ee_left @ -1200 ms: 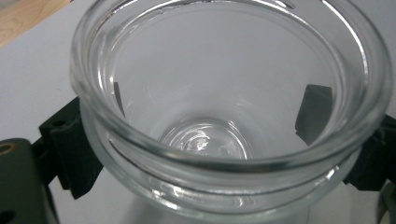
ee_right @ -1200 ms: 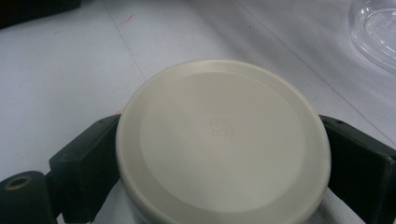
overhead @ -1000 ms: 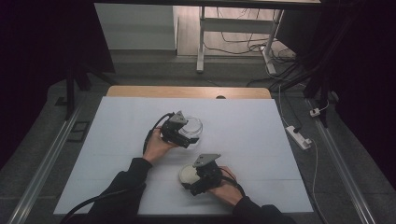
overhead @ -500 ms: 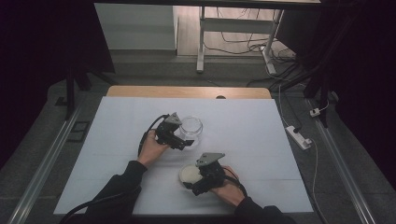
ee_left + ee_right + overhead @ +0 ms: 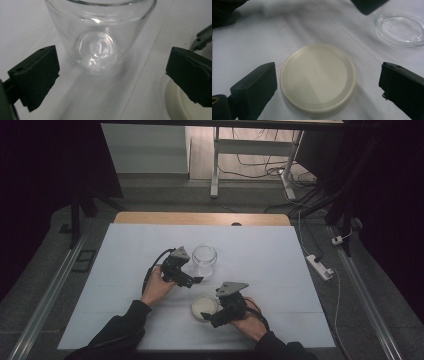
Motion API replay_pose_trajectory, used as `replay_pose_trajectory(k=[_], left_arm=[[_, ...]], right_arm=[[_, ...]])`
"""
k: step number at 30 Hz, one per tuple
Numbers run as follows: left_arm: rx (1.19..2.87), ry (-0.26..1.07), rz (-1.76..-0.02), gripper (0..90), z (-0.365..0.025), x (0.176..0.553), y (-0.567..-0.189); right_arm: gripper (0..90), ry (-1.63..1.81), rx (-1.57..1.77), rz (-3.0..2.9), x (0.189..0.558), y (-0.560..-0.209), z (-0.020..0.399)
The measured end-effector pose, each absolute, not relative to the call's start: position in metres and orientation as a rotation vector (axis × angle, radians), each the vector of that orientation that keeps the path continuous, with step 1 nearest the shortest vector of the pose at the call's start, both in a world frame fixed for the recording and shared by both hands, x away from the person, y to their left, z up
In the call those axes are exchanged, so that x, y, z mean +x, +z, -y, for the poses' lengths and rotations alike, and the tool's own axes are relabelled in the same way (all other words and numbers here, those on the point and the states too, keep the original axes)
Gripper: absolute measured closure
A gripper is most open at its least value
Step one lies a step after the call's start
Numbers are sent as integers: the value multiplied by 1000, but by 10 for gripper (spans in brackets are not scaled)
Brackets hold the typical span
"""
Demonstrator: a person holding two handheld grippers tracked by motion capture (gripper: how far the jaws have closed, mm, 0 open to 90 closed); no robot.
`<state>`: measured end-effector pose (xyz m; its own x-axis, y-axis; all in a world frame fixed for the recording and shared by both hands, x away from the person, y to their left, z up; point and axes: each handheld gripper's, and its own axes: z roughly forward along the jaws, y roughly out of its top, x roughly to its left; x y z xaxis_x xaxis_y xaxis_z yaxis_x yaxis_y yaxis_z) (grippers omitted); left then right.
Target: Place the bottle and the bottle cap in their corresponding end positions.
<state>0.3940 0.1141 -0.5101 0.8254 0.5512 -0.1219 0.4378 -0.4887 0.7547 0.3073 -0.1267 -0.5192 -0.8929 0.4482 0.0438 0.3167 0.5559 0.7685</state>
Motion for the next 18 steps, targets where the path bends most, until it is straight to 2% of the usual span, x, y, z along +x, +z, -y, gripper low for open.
replay_pose_trajectory(k=[18], left_arm=[[2148,159,-700,0,-129,352,-500]], right_arm=[[0,1272,708,-2594,304,-510,143]])
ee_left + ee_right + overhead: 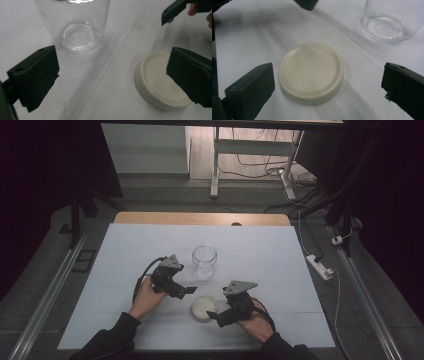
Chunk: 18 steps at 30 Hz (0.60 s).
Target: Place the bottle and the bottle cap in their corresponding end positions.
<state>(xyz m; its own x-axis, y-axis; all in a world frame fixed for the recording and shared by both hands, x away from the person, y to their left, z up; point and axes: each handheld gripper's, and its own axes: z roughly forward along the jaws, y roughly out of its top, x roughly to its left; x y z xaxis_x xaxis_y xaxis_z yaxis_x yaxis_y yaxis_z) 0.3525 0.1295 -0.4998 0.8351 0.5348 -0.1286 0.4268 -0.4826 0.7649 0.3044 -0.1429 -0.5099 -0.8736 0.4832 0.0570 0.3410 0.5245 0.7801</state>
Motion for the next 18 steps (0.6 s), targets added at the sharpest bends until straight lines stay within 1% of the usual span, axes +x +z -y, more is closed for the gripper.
replay_pose_trajectory(k=[9,18], left_arm=[[2163,162,-690,0,-133,333,-499],[2159,161,-663,0,-136,309,-495]], right_arm=[[0,1274,721,-2580,301,-505,150],[0,1250,667,-2580,294,-501,155]])
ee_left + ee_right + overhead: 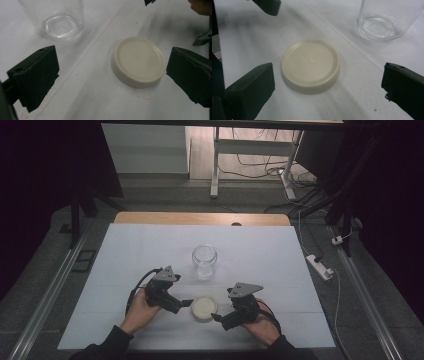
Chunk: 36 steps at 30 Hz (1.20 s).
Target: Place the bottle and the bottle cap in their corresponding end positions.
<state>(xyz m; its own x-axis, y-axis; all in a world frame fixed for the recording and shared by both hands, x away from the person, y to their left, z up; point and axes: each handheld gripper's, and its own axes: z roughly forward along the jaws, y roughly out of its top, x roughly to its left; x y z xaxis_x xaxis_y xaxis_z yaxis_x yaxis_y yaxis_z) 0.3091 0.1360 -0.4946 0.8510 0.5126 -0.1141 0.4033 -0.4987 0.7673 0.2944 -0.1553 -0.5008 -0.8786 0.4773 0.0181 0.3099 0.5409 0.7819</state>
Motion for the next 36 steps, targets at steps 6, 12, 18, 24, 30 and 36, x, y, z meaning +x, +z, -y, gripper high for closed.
replay_pose_trajectory(k=[6,12,18,24,30,36], left_arm=[[2145,158,-692,0,-146,296,-495],[2128,164,-726,0,-160,285,-496],[2118,180,-762,0,-175,272,-497],[2102,197,-809,0,-192,261,-498],[2077,215,-855,0,-208,251,-500],[2056,225,-888,0,-222,240,-501]], right_arm=[[0,1248,680,-2565,288,-498,166],[0,1236,716,-2542,284,-496,184],[0,1243,777,-2509,281,-493,200],[0,1219,810,-2499,278,-493,211],[0,1186,843,-2489,275,-495,222],[0,1161,885,-2469,272,-496,235]])
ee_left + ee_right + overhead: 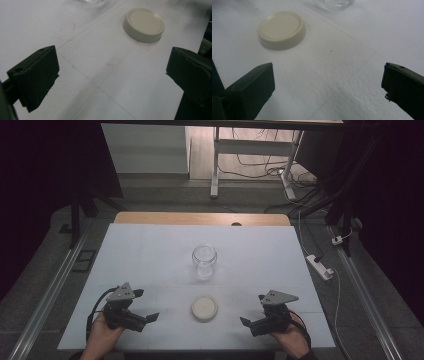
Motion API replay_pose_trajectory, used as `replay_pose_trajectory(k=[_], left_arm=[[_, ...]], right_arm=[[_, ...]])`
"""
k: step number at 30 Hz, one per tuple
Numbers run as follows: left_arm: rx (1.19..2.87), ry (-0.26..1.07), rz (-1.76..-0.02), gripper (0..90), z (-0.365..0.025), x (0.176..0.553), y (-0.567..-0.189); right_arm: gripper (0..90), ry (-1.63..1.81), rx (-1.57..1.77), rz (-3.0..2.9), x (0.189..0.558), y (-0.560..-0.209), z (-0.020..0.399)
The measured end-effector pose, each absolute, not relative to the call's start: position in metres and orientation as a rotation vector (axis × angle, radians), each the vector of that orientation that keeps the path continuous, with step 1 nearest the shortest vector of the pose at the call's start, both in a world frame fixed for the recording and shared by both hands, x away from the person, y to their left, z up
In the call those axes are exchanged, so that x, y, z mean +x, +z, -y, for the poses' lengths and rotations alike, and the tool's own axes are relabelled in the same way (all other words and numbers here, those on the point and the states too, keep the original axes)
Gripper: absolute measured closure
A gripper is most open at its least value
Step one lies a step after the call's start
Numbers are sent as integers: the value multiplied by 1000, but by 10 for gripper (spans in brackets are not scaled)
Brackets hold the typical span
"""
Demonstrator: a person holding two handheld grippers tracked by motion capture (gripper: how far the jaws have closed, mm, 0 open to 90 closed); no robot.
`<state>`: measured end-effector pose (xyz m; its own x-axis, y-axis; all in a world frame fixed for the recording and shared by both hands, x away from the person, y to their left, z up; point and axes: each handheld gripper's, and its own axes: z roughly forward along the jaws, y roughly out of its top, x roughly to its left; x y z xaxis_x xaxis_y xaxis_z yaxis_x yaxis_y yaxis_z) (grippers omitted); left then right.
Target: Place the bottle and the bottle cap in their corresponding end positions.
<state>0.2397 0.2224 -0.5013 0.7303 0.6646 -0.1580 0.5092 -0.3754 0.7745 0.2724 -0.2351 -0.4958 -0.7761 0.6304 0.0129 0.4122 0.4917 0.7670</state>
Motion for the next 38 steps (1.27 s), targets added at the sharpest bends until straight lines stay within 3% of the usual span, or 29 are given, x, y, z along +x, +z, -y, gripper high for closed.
replay_pose_trajectory(k=[18,38], left_arm=[[2025,263,-1008,0,-261,200,-512],[2039,257,-1159,0,-276,184,-522]], right_arm=[[0,1134,1056,-2360,256,-495,281],[0,1090,1175,-2335,244,-498,305]])
